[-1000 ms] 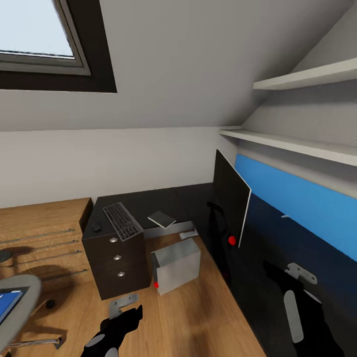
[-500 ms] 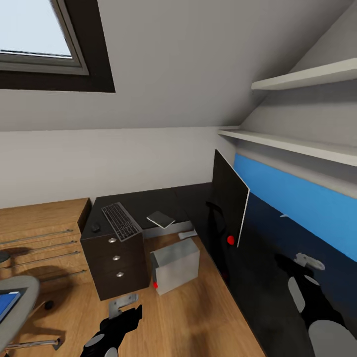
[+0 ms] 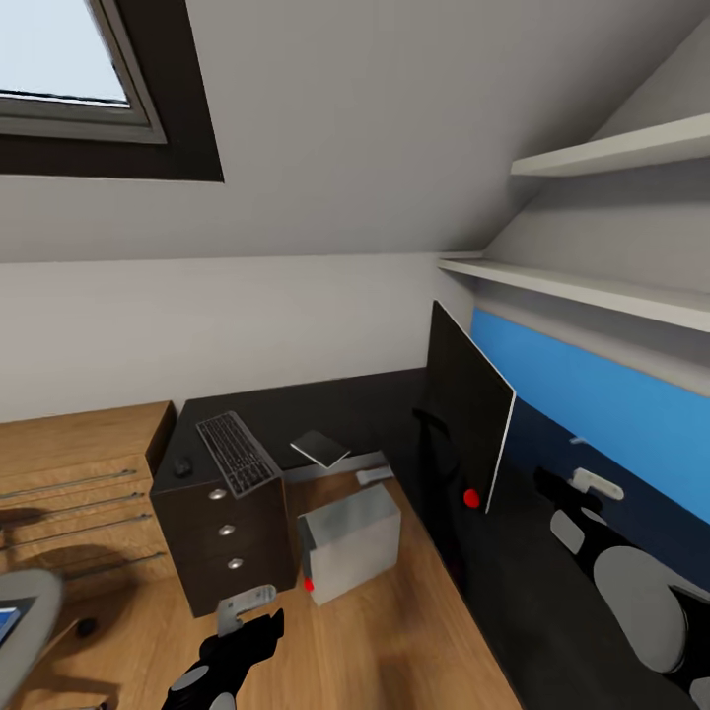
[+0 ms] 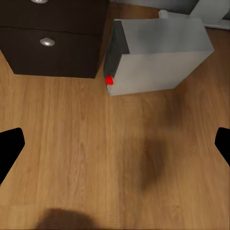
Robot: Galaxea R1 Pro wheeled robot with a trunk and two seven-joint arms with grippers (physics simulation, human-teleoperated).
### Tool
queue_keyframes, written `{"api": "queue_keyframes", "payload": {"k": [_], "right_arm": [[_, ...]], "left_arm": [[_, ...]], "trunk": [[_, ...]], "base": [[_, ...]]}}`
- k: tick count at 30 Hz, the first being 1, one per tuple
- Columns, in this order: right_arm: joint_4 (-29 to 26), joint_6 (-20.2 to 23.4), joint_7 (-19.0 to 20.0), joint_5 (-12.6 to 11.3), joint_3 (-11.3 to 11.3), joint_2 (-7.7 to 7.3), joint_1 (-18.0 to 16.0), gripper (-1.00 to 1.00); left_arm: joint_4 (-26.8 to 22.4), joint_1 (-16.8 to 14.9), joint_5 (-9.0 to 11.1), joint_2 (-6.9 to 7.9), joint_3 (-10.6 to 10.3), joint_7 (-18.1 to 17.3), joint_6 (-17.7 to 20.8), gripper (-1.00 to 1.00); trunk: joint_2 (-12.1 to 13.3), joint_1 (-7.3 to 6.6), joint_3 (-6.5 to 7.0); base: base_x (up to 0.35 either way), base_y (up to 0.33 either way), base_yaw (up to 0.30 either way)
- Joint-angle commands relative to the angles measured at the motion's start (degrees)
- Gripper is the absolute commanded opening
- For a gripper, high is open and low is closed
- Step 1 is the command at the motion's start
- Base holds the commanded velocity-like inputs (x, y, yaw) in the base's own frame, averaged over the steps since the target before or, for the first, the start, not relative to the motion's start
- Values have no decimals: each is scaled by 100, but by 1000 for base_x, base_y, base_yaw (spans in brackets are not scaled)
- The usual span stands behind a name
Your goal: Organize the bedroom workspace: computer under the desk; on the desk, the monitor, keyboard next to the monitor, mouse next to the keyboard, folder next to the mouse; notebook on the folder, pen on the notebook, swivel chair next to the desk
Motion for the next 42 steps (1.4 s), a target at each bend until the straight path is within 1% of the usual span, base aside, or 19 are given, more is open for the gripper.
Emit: {"api": "queue_keyframes", "payload": {"k": [1, 8, 9, 15, 16, 23, 24, 25, 27, 28, 30, 31, 34, 42], "right_arm": [[12, -26, -12, -36, 31, -3, -7, 100], [17, -39, 1, -5, 34, -13, -9, 100], [17, -40, 72, 100, 38, -14, -4, 100], [20, -41, 273, 416, 34, -14, -1, 100], [24, -41, 424, 574, 34, -10, 0, 100], [40, -46, 554, 658, 43, 8, 0, 100], [42, -49, 576, 738, 53, 88, 6, 100], [40, -49, 580, 768, 55, 140, 7, 100], [38, -46, 583, 787, 56, 196, 8, 100], [37, -46, 584, 799, 57, 257, 8, 100], [34, -48, 584, 810, 57, 324, 5, 100], [31, -49, 582, 820, 57, 388, 5, 100], [32, -50, 580, 833, 58, 497, 8, 100], [35, -50, 579, 844, 58, 574, 8, 100]], "left_arm": [[-3, -3, 59, 0, -7, 50, 8, 100], [5, -3, 60, -1, -9, 46, 24, 100], [5, -3, 60, -1, -9, 46, 22, 100], [5, -3, 60, -1, -23, 46, 15, 100], [5, -3, 60, -1, -37, 46, 14, 100], [5, -3, 60, -1, -43, 46, 11, 100], [5, -3, 60, -1, -44, 46, 11, 100], [5, -3, 60, -1, -44, 46, 13, 100], [5, -3, 60, -1, -44, 46, 15, 100], [5, -3, 60, -1, -44, 46, 16, 100], [5, -3, 60, -1, -44, 46, 19, 100], [5, -3, 60, -1, -44, 46, 22, 100], [5, -3, 60, -1, -44, 46, 22, 100], [5, -3, 58, -1, -44, 46, 26, 100]], "trunk": [[-5, 4, -8], [-5, 4, -8], [-5, 4, -8], [-5, 4, -8], [-5, 4, -8], [-5, 4, -8], [-5, 4, -8], [-5, 4, -8], [-5, 4, -8], [-5, 4, -8], [-5, 4, -8], [-5, 4, -8], [-5, 4, -8], [-5, 4, -8]], "base": [[313, 13, 0], [249, 4, 0], [58, 0, 0], [29, 0, 0], [5, 0, 0], [2, 0, 0], [0, 0, 0], [0, 0, 0], [0, 0, 0], [0, 0, 0], [0, 0, 0], [0, 0, 31], [0, 0, 133], [0, 0, 250]]}}
